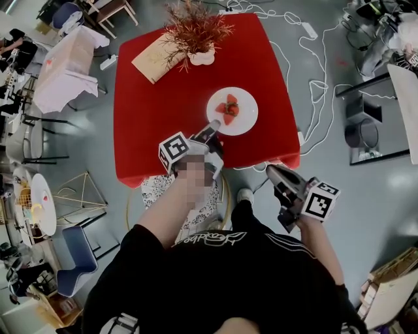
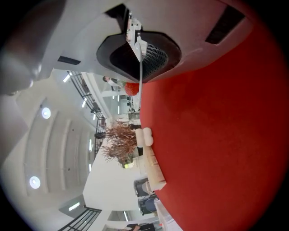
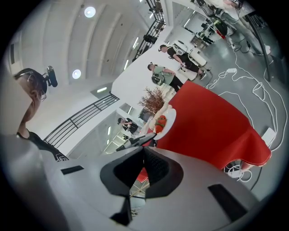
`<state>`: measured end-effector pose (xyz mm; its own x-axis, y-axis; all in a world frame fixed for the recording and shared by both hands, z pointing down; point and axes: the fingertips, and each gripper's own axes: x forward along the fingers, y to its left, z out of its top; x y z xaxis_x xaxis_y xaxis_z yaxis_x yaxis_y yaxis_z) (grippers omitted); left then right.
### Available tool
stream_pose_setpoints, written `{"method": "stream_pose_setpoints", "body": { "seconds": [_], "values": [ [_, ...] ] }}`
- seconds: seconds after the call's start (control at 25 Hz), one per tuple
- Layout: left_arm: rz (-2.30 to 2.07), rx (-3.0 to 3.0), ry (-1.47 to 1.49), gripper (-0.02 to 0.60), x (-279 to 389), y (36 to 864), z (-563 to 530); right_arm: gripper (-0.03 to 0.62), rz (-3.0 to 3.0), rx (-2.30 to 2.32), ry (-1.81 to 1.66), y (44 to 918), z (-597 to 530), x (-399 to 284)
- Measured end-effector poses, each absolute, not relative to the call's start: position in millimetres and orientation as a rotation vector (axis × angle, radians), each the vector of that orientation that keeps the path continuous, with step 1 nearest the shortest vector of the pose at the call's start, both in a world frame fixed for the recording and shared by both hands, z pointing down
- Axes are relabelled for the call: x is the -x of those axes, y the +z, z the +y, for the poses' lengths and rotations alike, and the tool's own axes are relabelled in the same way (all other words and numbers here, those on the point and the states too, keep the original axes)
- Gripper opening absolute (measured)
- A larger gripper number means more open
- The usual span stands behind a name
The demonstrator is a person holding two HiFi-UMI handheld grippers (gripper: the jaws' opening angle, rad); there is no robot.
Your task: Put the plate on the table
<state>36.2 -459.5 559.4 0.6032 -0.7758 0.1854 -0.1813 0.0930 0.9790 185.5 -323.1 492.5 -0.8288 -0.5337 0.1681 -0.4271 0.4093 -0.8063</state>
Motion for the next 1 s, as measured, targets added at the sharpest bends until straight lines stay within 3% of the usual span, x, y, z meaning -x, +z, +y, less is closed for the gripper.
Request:
{"method": "stream_pose_setpoints", "body": {
  "seconds": [1.0],
  "values": [
    [-0.966, -1.263, -0.416, 0.019, -35.0, 610.1, -474.2, 0.008, 2.520, 0.874, -1.428, 495.5, -327.6, -192.3]
  ]
}}
